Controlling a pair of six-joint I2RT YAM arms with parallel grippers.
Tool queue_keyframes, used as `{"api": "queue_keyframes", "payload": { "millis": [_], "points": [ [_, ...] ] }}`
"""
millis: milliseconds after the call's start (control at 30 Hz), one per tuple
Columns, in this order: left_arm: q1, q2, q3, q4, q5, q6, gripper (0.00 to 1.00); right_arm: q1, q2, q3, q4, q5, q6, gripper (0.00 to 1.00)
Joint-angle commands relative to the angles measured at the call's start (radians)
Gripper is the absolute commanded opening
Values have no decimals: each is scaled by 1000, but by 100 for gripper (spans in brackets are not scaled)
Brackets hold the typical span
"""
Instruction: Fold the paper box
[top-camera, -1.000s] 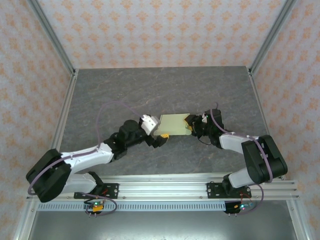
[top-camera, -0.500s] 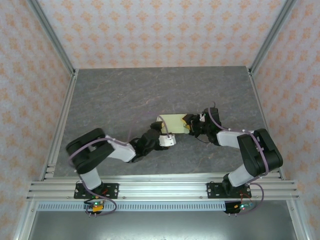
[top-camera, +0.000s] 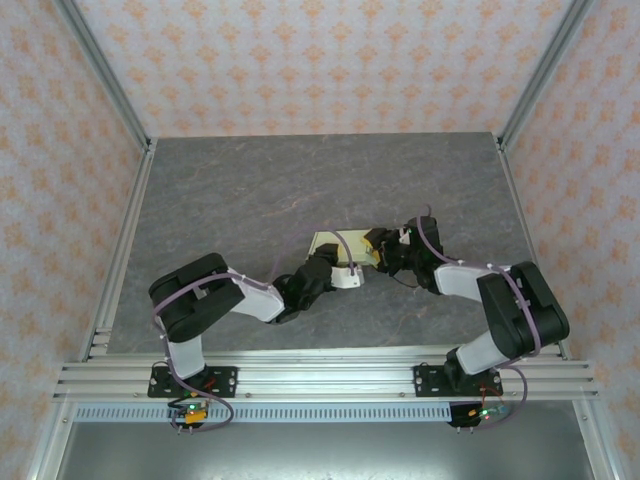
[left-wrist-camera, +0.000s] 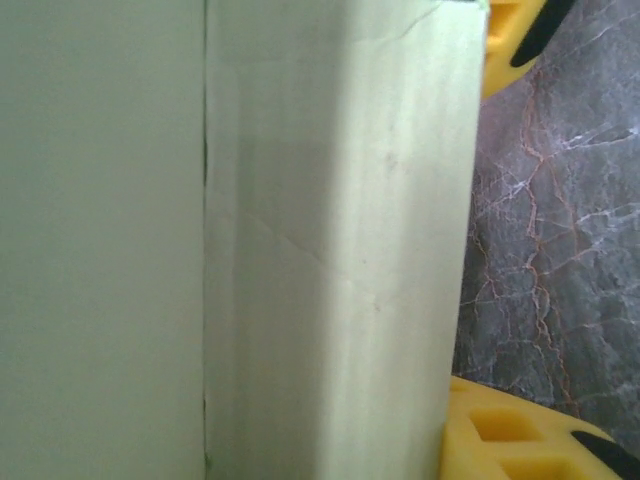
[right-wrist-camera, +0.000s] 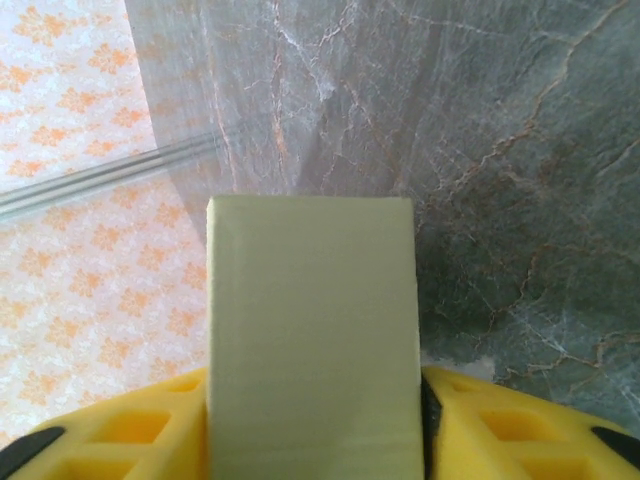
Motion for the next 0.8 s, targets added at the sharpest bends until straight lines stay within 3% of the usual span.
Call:
{"api": "queue_keyframes", "payload": {
  "millis": [0,100,367,533,633,767],
  "points": [
    [1,-59,5,-65,11,-57,41,7,-54,-19,-49,9,-27,58],
    [1,-108,5,-148,38,-86,41,5,-122,-12,-134,31,-88,66],
    [2,-350,109,-721,232,-271,41,-10,-463,39,-476,104,-417,75],
    [1,-377,275,-1112,278,-347,42,-12,-638,137,-800,312,-714,80],
    [1,-316,365,-1291,280,-350,42,-12,-684,144,-826,353,-855,80],
    [9,-251,426,-1374,305,-348,43,-13,-715,105,-744,307,-914,80]
  ]
}}
